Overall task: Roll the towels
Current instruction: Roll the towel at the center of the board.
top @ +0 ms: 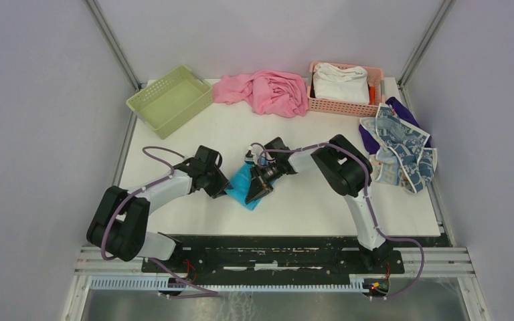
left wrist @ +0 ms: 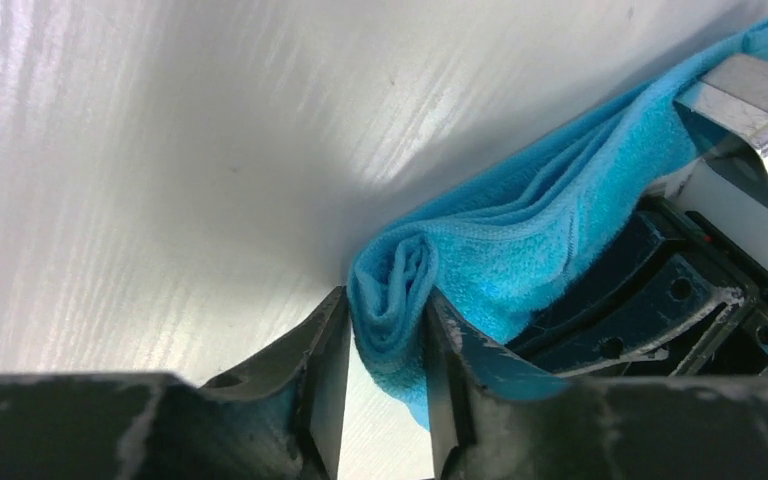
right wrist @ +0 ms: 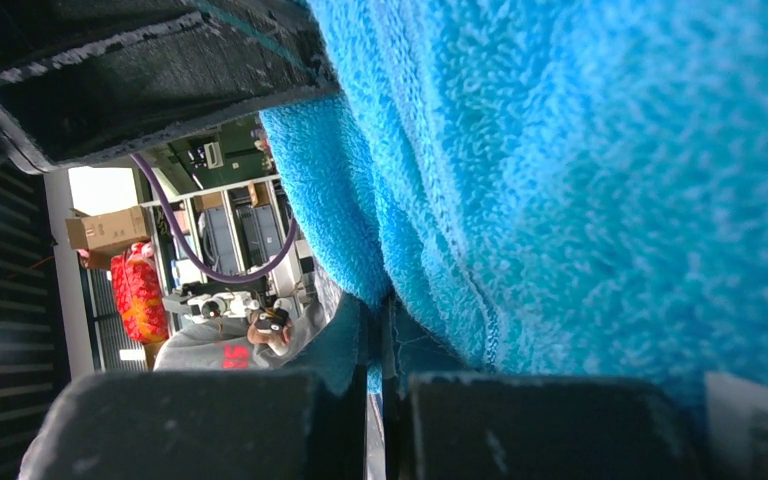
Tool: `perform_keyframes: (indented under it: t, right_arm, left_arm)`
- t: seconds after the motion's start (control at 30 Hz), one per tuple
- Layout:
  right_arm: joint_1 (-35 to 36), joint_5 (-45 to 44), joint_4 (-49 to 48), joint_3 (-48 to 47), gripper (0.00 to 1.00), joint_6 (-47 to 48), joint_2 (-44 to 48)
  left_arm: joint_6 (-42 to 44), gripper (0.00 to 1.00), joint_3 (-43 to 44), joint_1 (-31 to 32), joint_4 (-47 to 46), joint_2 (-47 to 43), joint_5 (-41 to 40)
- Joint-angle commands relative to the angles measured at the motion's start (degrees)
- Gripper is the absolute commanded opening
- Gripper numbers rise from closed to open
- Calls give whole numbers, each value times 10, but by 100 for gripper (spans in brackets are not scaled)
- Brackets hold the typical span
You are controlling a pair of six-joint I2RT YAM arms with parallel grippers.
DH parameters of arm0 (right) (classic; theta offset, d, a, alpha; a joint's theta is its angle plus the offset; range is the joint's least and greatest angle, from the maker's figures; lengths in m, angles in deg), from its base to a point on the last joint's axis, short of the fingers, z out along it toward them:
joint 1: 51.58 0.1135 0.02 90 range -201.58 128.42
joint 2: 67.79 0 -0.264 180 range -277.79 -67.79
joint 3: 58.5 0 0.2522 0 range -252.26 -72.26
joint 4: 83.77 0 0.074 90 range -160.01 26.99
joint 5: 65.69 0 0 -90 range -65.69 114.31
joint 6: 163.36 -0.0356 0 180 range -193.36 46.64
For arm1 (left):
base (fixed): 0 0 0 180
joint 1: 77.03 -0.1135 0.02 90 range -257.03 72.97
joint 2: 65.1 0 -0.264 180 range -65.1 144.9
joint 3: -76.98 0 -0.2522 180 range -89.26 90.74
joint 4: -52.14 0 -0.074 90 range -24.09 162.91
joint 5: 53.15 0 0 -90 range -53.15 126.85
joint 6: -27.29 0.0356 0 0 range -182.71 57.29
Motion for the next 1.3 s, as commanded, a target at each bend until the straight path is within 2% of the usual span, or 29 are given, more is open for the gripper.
perform_keyframes:
  t: [0.0, 0.1, 0.2, 0.33, 0.47, 0.73, 0.9, 1.07, 1.13, 1.27]
  right_arm:
    - [-12, -60, 30, 30, 1, 11, -16]
    - [-18, -61, 23, 35, 1, 4, -24]
    - [-24, -63, 18, 39, 0, -1, -28]
    - [-28, -63, 9, 43, 1, -11, -34]
    - [-29, -65, 3, 44, 0, -17, -38]
    - [-32, -67, 2, 42, 1, -23, -39]
    - [-31, -70, 2, 41, 1, -26, -33]
    - [-31, -82, 13, 40, 1, -18, -21]
    - [-30, -96, 34, 36, 4, 1, -8]
    - [-23, -135, 80, 30, 16, 47, 28]
  left_arm:
    - [28, 48, 8, -10, -4, -4, -39]
    - [27, 65, -23, -20, -34, -43, -29]
    - [28, 75, -70, -46, -69, -103, -8]
    - [26, 78, -141, -77, -124, -181, 42]
    - [10, 79, -190, -78, -197, -206, 108]
    - [-16, 74, -212, -77, -286, -144, 154]
    - [-20, 59, -201, -75, -301, -80, 163]
    - [-30, 49, -189, -66, -308, -46, 153]
    - [-38, 47, -181, -61, -301, -37, 140]
    - [-47, 43, -154, -47, -261, -17, 102]
